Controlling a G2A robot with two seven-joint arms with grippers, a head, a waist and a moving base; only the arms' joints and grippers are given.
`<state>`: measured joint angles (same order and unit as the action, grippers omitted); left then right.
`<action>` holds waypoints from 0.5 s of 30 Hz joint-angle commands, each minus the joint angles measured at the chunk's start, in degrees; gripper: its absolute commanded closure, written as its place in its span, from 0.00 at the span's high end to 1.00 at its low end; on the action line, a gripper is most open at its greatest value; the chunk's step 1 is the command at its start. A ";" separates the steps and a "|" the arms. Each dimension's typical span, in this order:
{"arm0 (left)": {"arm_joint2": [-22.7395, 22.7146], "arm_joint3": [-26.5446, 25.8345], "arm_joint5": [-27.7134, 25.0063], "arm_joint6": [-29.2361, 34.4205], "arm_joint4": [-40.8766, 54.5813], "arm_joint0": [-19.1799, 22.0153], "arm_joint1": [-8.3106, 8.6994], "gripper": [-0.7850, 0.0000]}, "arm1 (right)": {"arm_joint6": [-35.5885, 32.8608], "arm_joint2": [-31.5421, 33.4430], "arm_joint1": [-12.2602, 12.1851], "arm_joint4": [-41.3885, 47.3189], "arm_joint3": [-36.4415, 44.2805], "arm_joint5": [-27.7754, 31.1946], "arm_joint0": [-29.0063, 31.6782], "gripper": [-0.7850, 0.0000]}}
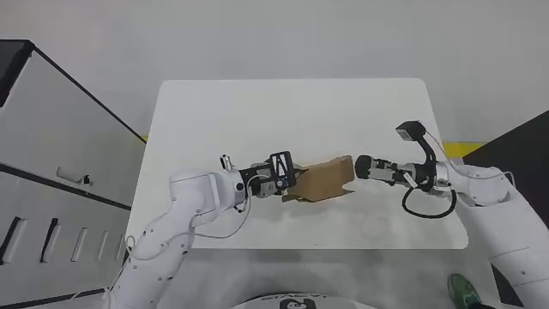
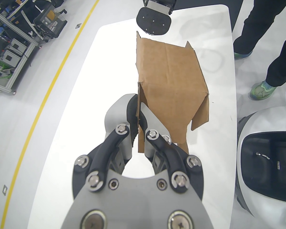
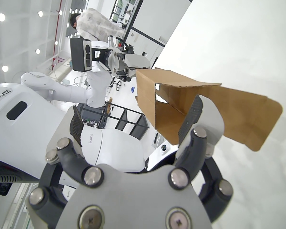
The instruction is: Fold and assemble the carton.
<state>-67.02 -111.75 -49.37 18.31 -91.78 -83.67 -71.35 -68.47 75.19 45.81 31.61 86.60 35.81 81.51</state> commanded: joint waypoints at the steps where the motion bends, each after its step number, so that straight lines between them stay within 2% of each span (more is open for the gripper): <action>1: 0.03 -0.04 0.33 0.24 0.04 0.10 0.11 0.00 | -0.63 -0.10 -0.06 0.44 -0.49 -0.63 0.05 1.00; 15: 1.67 -0.33 0.95 0.65 1.65 0.86 0.77 0.00 | -2.01 -3.81 0.38 1.34 -1.56 -2.01 -1.09 0.99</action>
<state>-65.47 -112.12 -48.48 18.94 -90.17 -82.88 -70.62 -70.44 71.74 46.15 32.99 84.99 33.84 80.57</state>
